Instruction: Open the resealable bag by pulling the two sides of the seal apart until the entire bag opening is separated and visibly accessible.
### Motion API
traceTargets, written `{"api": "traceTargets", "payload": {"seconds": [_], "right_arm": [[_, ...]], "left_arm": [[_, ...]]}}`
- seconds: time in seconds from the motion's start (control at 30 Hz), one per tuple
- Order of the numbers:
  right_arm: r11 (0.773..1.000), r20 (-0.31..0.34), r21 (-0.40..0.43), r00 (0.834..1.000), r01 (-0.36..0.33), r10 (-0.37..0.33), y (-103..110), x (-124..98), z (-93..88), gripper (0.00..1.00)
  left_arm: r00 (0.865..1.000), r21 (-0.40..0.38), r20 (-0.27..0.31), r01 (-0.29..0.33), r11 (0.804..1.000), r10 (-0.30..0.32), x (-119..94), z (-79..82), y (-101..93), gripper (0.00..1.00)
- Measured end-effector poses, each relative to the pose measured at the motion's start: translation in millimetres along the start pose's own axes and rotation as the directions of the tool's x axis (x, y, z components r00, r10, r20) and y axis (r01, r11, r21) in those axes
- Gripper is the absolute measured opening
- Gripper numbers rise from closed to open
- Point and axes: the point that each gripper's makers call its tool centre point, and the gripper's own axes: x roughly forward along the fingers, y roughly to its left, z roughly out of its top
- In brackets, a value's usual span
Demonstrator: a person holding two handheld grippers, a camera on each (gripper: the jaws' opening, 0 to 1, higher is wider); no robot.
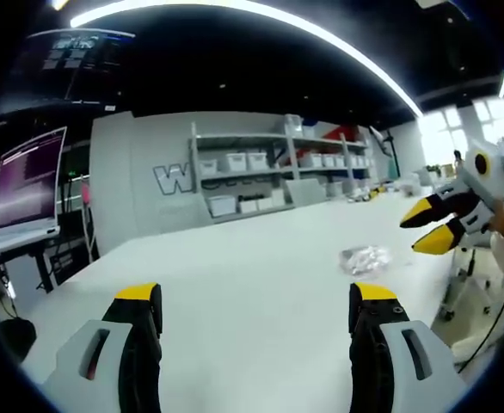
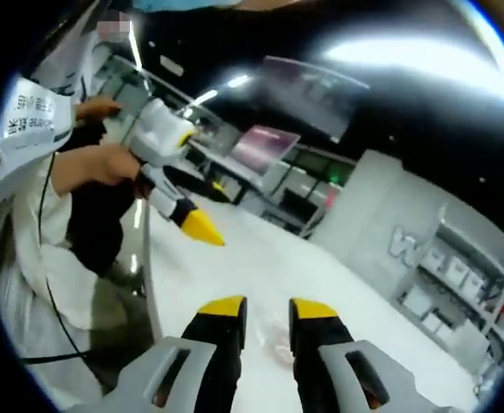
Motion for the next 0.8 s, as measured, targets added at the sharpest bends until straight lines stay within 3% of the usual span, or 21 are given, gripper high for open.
{"api": "traceTargets", "payload": {"seconds": [0.17,0.43,0.8], "right_arm": [[0.999,-0.026,0.029,1.000,-0.013,0.013,1.6,5.8,-0.1,0.16],[1.000,-0.034,0.014,0.999,-0.017,0.018,9.8,16.7,2.7,0.17],[0.998,-0.104,-0.028,0.993,-0.050,0.047,18.1,25.5,-5.0,0.16]], "left_arm": [[1.000,-0.001,0.000,0.005,1.000,-0.005,-0.5,-0.4,-2.1,0.89],[1.000,0.005,0.007,0.009,1.000,-0.009,-2.1,2.1,-4.4,0.89],[1.000,0.002,0.014,0.013,1.000,-0.013,-5.1,2.7,-4.8,0.89]]}}
